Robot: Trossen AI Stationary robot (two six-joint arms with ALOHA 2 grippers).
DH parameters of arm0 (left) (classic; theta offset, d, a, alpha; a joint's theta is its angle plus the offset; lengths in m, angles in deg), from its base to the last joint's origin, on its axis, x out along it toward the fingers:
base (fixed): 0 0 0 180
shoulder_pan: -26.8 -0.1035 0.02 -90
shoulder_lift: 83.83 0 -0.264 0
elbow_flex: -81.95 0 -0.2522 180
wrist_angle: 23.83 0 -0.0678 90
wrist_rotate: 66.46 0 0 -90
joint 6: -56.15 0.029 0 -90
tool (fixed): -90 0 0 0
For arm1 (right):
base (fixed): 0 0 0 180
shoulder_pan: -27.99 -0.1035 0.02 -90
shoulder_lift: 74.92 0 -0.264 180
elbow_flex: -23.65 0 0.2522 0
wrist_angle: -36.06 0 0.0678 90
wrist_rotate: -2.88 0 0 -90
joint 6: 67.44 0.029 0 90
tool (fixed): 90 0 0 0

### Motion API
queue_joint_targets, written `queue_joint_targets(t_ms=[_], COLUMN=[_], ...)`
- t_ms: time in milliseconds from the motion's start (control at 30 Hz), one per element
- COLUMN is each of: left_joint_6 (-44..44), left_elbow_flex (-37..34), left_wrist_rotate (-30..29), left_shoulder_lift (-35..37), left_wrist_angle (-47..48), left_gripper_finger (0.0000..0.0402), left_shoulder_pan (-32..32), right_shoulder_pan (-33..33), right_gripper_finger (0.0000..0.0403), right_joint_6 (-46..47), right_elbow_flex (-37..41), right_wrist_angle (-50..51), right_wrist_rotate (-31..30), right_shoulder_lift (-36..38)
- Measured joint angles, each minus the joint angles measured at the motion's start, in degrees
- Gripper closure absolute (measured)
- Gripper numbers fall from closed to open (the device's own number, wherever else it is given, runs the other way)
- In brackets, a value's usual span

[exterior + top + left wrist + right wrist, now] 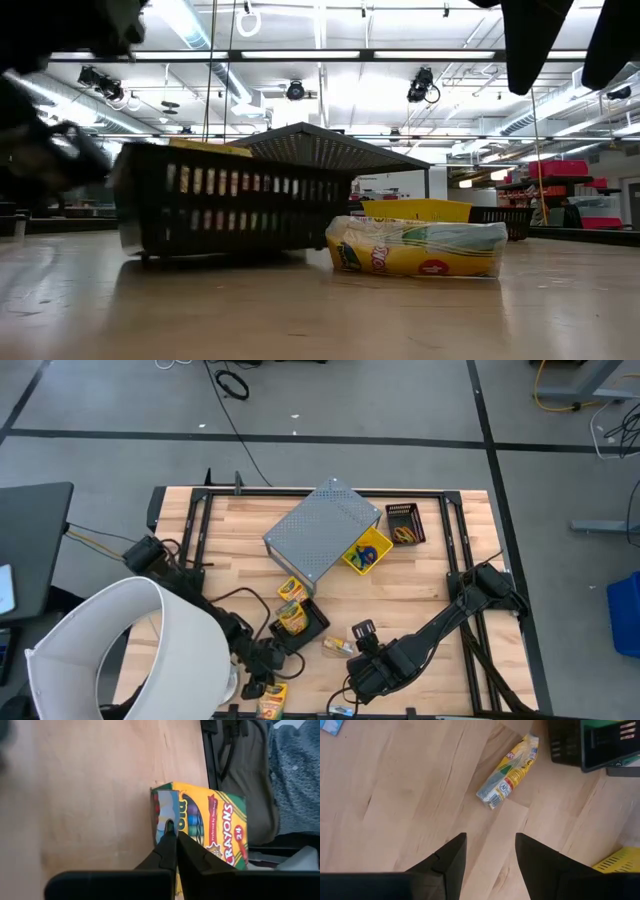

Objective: Pick & Place Office Desk Supplies
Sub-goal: Put the crayon box into the bottom black bin

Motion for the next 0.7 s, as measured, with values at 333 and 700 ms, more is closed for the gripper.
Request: queue_joint_targets(t_ms=[333, 700], left_joint_6=[3.84, 5.23], left_elbow_flex=[3.43, 4.67], left_wrist_rotate=[-3.26, -5.81], left_shoulder_lift=[3.35, 5.65], left_wrist_angle=[8.51, 9.62], left_gripper_finger=[0.0399, 0.0399], left_shoulder_pan=[-0.02, -0.02], right_shoulder_pan=[0.0, 0.0], right_gripper_finger=[0.0227, 0.0227], right_joint_6=[0.15, 1.14], right_elbow_flex=[0.0, 0.0], right_wrist_angle=[-0.62, -1.22], right_wrist_rotate=[-0.12, -0.45], right_shoulder_lift=[0.01, 0.01])
